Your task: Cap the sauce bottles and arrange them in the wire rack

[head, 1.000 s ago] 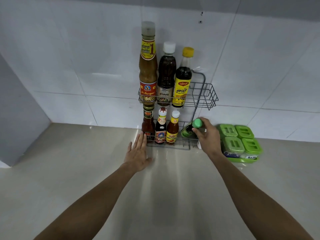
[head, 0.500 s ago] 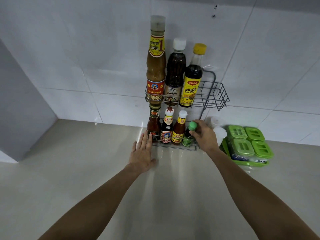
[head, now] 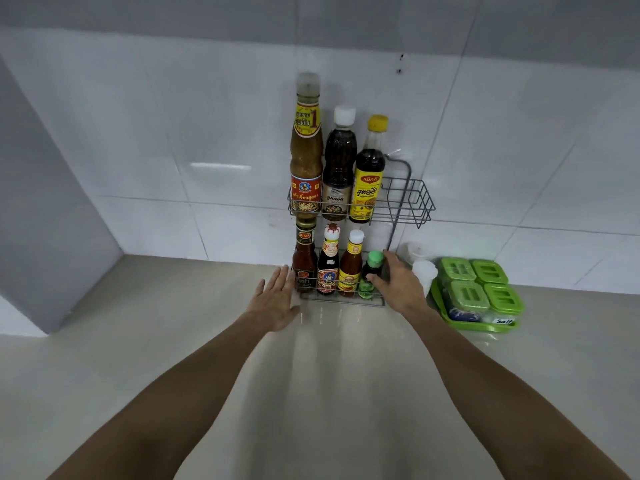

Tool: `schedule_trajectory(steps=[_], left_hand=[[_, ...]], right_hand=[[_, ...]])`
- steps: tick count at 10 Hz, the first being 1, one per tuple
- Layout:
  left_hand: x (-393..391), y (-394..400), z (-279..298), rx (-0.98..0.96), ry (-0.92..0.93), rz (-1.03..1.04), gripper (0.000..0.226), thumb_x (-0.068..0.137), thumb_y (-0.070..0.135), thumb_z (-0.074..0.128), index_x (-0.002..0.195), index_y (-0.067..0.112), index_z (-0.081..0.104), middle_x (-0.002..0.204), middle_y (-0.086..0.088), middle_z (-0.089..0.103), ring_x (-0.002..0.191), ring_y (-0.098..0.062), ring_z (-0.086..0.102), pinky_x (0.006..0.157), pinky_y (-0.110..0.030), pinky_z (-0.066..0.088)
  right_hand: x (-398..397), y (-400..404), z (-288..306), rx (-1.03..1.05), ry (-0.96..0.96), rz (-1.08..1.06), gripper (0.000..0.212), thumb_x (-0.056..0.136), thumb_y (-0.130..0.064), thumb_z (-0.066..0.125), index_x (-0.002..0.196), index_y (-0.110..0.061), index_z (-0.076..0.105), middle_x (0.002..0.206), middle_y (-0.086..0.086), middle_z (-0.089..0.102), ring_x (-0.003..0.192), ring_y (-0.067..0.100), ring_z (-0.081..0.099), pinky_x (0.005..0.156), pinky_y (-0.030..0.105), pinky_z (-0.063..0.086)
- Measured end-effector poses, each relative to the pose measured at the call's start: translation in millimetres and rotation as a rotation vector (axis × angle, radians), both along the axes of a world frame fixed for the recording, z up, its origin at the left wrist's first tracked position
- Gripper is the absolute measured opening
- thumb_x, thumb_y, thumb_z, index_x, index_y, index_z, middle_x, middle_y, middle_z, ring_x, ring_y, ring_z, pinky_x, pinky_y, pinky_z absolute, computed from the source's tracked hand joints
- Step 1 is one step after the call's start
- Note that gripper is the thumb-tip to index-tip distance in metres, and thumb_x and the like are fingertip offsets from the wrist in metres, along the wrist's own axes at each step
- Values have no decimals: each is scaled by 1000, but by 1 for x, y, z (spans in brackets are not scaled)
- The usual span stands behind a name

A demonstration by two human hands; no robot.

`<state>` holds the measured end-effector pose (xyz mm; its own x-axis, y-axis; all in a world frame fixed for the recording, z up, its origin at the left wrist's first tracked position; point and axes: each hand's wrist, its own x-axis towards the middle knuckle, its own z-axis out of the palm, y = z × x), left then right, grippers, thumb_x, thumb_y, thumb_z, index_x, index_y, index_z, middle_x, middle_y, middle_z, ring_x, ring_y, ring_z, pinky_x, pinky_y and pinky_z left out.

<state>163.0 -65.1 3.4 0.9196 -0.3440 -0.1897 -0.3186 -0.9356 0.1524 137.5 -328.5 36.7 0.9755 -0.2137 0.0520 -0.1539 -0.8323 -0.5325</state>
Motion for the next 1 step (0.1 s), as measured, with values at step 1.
schedule_trajectory(steps=[1], left_hand=[[1,8,18,23,-47,-12,76,102,44,35,155,11,-9,164,-8,-14,152,-22,-12,122,-43,1]], right_hand=[[-9,-2,13,-73,32,30,74,93,-44,56,151,-12,24,151,13,41,138,32,40,105,44,41]])
